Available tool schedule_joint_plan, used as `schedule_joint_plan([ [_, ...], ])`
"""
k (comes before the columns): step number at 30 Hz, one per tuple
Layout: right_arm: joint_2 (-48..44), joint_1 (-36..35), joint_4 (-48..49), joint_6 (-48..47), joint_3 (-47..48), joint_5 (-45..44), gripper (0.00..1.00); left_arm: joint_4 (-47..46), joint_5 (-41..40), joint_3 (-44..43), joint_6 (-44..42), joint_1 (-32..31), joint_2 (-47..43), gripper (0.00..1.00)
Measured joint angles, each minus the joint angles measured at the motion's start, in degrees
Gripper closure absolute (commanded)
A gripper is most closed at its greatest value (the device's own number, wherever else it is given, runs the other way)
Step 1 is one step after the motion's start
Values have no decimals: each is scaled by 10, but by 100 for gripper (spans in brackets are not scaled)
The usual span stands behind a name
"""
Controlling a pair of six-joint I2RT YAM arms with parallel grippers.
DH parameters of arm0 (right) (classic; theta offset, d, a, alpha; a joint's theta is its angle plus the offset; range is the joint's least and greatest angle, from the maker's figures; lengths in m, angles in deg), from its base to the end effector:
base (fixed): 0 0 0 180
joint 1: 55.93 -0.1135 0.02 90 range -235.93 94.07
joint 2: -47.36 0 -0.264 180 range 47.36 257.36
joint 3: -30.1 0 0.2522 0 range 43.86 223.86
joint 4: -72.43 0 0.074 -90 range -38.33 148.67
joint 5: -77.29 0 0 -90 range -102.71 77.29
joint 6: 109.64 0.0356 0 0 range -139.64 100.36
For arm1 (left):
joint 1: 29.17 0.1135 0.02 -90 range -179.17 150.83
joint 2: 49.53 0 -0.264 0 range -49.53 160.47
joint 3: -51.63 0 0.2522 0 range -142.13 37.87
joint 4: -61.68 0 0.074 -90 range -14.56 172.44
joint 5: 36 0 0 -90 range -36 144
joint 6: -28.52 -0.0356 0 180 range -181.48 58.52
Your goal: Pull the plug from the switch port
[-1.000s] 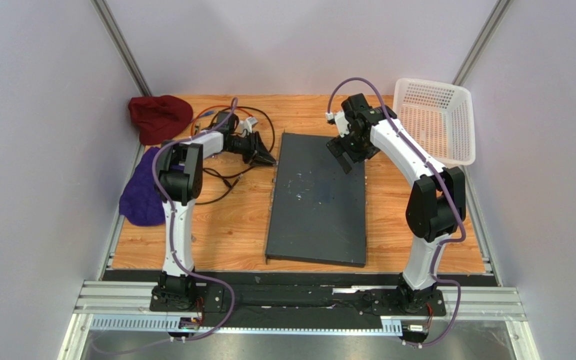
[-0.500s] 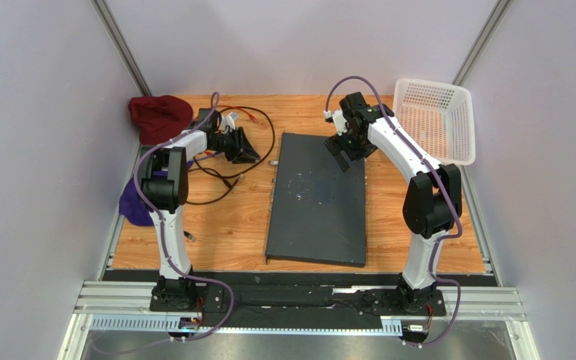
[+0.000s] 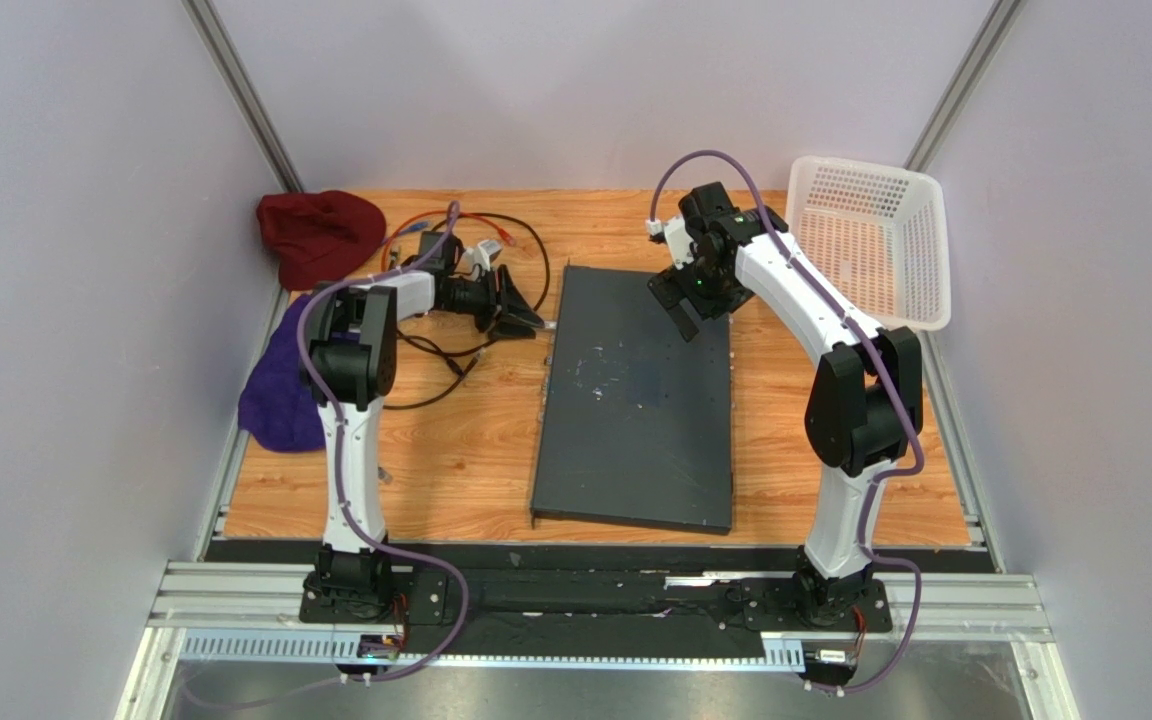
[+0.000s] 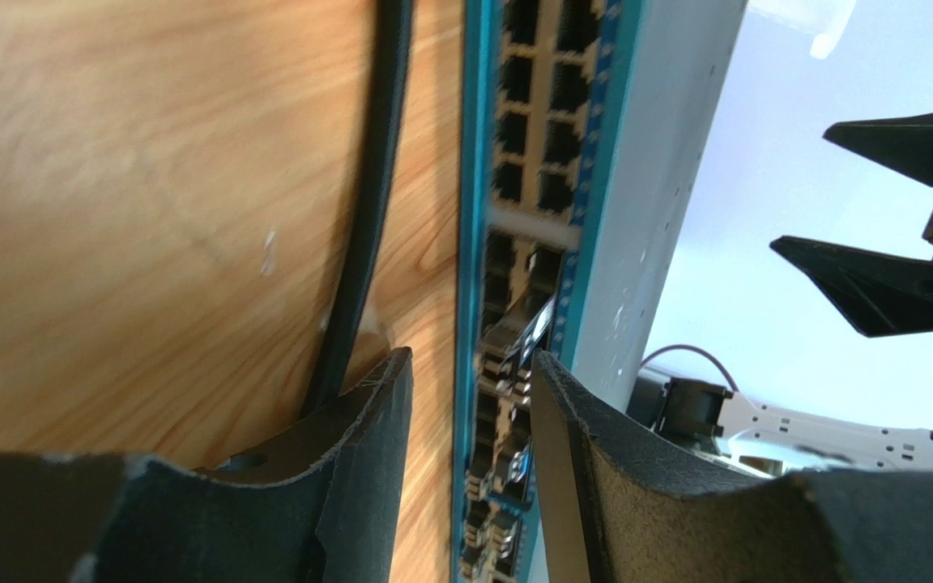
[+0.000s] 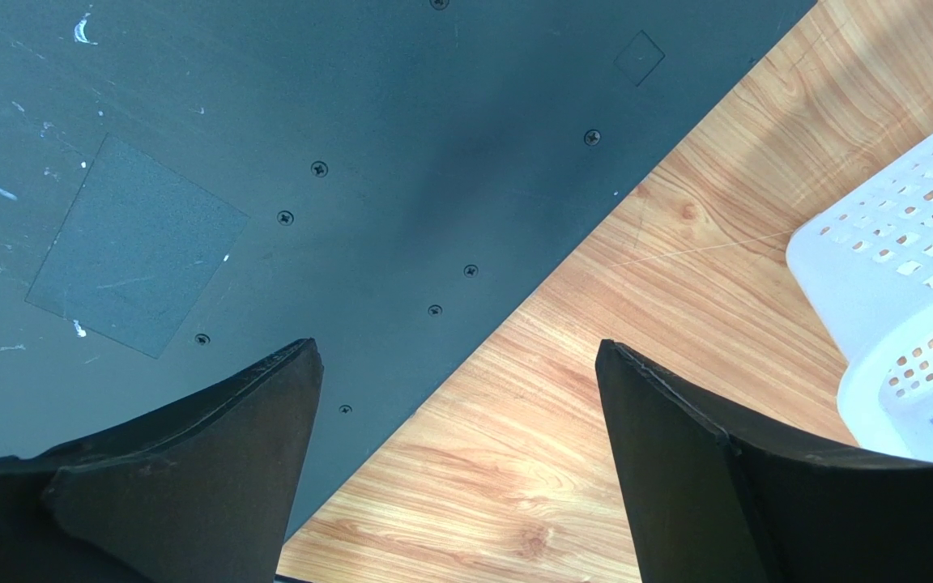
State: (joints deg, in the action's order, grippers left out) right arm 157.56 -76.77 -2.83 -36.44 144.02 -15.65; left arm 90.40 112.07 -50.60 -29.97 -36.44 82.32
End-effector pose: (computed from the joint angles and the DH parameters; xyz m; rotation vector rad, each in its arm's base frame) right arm 0.3722 0.1397 0.2737 -0.8977 2.6705 -0.0561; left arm 0.4565 -0.0887 0.1065 -0.1419 2.5582 -1.5636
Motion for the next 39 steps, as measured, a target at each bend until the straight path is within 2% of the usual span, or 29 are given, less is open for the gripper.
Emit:
schedule_joint_plan([
  [3, 0, 0, 0, 0, 0, 0, 12, -16, 6, -8, 13, -5, 7, 56],
  [6, 0, 0, 0, -1, 0, 0, 12, -32, 17, -12, 28, -6, 15, 65],
  [7, 0, 0, 0, -1, 0, 0, 12, -36, 19, -12, 32, -7, 17, 72],
  [9, 0, 0, 0, -1, 0, 0, 12, -44, 34, -12, 42, -7, 22, 77],
  [13, 0, 0, 0, -2, 0, 0, 12, -56, 51, -12, 54, -6, 23, 95],
  [15, 0, 0, 0, -3, 0, 0, 12, -72, 60, -6, 62, -2, 24, 99],
  [20, 1, 0, 0, -5, 2, 1, 12, -111, 91, 21, 74, 18, 24, 100],
  [29, 40, 0, -2, -5, 84, 23, 12, -55, 97, 66, 12, 119, -18, 100],
  [39, 80, -7, -2, -3, 172, 52, 12, 43, -50, 51, -61, 155, -195, 100],
])
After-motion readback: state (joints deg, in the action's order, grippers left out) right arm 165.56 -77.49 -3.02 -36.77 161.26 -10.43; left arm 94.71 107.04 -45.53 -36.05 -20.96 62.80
